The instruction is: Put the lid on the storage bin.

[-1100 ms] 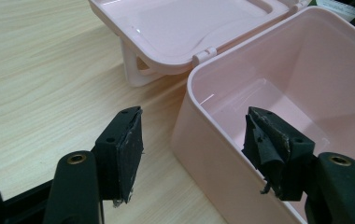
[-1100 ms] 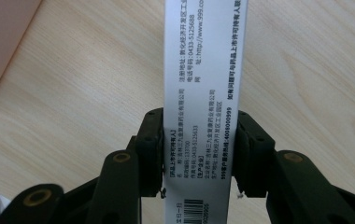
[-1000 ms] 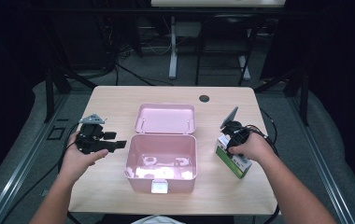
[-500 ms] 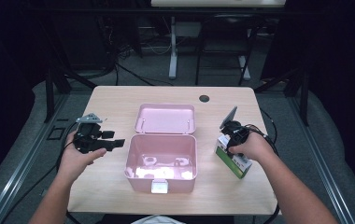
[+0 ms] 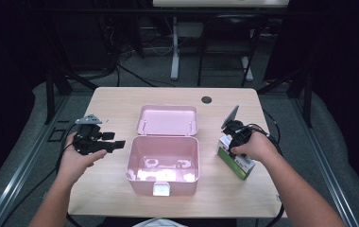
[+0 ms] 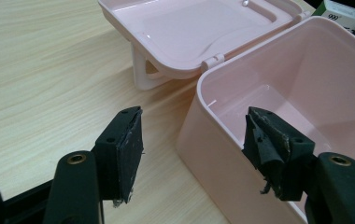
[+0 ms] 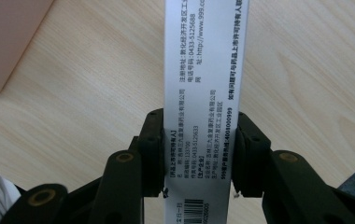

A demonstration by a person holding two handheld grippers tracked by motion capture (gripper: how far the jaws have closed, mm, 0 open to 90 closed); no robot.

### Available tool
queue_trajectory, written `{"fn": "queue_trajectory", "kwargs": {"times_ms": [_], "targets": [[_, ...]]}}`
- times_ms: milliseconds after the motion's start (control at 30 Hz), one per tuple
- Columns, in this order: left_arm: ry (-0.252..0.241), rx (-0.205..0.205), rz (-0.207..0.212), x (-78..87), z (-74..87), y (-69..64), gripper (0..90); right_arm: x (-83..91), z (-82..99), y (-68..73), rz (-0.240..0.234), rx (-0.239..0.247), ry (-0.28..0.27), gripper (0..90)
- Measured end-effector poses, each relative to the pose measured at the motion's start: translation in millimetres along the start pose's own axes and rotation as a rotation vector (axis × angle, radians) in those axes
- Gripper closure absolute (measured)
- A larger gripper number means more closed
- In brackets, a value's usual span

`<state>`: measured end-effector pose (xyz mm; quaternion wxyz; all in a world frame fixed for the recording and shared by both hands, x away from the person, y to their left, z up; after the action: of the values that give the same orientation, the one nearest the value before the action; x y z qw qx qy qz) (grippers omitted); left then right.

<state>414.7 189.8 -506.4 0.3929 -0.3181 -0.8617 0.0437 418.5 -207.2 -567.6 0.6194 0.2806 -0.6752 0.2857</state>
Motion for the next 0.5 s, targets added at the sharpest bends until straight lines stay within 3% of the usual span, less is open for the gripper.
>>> {"fn": "queue_trajectory", "kwargs": {"times_ms": [500], "targets": [[-0.002, -0.001, 0.003, -0.7, 0.4, 0.0, 37.1, 23.5, -4.4, 7.7, -0.003, 0.022, -0.011, 61.0]]}}
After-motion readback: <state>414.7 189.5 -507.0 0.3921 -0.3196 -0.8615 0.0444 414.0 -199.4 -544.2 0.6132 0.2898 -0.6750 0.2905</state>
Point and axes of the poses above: each handheld gripper's, and its own axes: x roughly backward along the jaws, z roughly out of its underside, y roughly to its left, the point moved 10 cm from there along -x, roughly forward along the jaws, and after that the axes turned 12 degrees about x, right-handed, at the moved point
